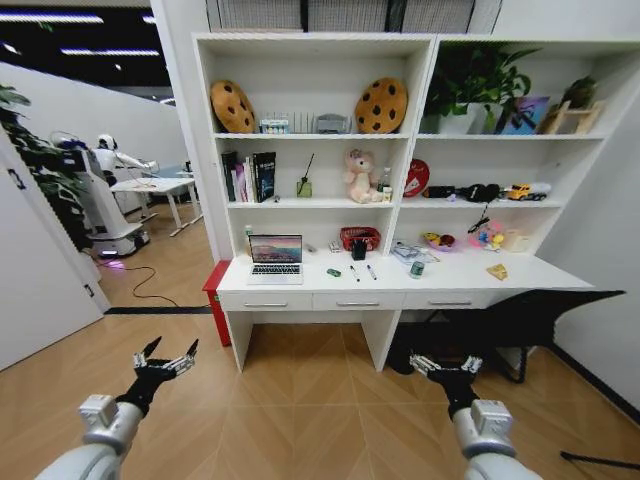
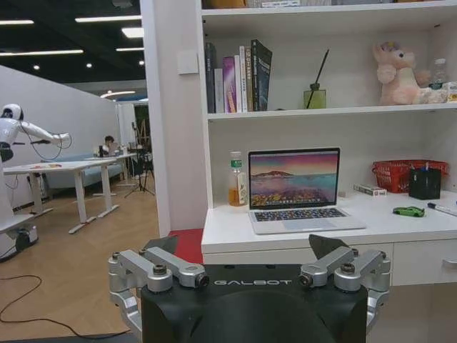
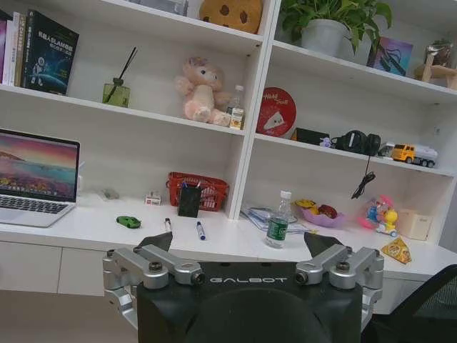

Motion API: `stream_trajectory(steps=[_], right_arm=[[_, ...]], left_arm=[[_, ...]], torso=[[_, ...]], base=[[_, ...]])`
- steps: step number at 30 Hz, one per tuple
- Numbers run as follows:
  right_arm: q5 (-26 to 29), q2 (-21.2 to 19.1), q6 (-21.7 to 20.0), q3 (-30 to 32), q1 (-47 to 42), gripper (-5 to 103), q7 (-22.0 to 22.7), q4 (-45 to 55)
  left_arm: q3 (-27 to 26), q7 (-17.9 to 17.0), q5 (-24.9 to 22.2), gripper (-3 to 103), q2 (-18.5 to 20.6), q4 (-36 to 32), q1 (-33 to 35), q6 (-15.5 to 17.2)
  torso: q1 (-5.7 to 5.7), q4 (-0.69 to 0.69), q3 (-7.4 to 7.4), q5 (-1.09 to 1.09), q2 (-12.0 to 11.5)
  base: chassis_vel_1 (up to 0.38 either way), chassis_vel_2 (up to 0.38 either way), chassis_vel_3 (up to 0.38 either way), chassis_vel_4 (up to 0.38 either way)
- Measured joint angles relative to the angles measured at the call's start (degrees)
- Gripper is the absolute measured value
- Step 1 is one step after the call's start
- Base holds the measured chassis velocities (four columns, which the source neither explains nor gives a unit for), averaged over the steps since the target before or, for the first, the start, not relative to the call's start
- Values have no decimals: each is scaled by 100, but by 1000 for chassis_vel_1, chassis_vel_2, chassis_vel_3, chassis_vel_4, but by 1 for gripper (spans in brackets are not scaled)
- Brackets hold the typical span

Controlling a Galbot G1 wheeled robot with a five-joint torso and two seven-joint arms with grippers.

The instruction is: Organize the objects on the table.

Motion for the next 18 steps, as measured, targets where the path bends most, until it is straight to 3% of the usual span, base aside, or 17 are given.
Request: stream_trajectory(steps=[11, 18], right_arm=[[-94, -13, 25, 17, 28, 100, 3, -29], [-165, 10, 43, 17, 7, 100, 24, -47]], left_arm=[[-25, -69, 71, 100, -181, -102, 67, 26], [-4, -283, 139, 100, -327, -323, 56, 223]], torso=[[0, -1, 0, 0, 0], [0, -1, 0, 1, 0]], base=[[0, 0, 0, 0], [0, 0, 0, 0]])
